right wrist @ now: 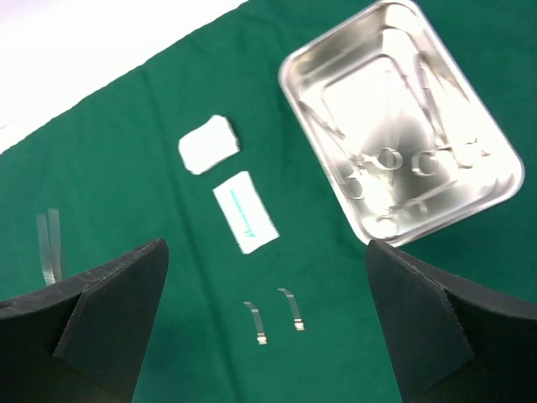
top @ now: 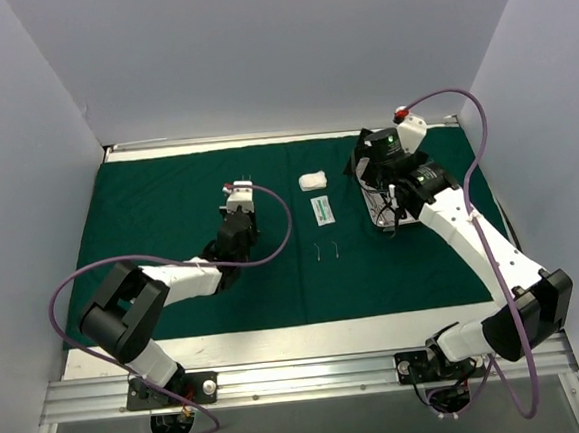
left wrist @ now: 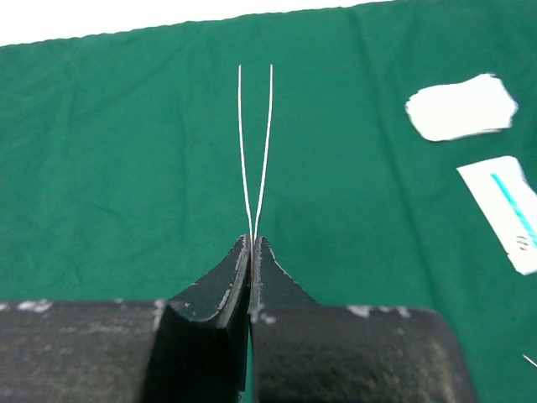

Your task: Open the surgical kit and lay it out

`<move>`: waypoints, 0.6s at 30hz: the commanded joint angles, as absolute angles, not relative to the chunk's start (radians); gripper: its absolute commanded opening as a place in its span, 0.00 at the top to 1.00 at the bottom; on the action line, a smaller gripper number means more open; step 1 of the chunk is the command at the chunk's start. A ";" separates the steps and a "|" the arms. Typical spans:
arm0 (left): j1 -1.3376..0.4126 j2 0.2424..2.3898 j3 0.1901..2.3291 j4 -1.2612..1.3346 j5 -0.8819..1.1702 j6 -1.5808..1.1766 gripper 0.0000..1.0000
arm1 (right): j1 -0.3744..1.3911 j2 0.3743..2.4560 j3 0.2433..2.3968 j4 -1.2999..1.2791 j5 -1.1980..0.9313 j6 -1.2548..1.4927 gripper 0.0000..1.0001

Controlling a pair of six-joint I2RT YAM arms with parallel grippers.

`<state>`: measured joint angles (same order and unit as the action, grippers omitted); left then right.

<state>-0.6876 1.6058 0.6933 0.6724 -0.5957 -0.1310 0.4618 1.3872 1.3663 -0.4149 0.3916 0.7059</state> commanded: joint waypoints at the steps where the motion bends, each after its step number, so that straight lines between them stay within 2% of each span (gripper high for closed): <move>1: -0.621 1.629 0.749 0.660 -0.532 -0.178 0.98 | 0.427 1.344 1.301 -0.371 0.371 0.618 0.00; 7: -0.503 1.634 0.784 0.582 -0.422 -0.178 0.98 | 0.405 1.312 1.221 -0.311 0.327 0.557 0.00; 12: -0.404 1.594 0.821 0.505 -0.332 -0.161 0.98 | 0.391 1.324 1.213 -0.295 0.292 0.525 0.01; 15: -0.304 1.563 0.839 0.463 -0.200 -0.201 0.98 | 0.380 1.325 1.209 -0.279 0.278 0.502 0.01; 18: -0.259 1.527 0.879 0.373 -0.184 -0.147 0.98 | 0.365 1.330 1.212 -0.272 0.259 0.485 0.02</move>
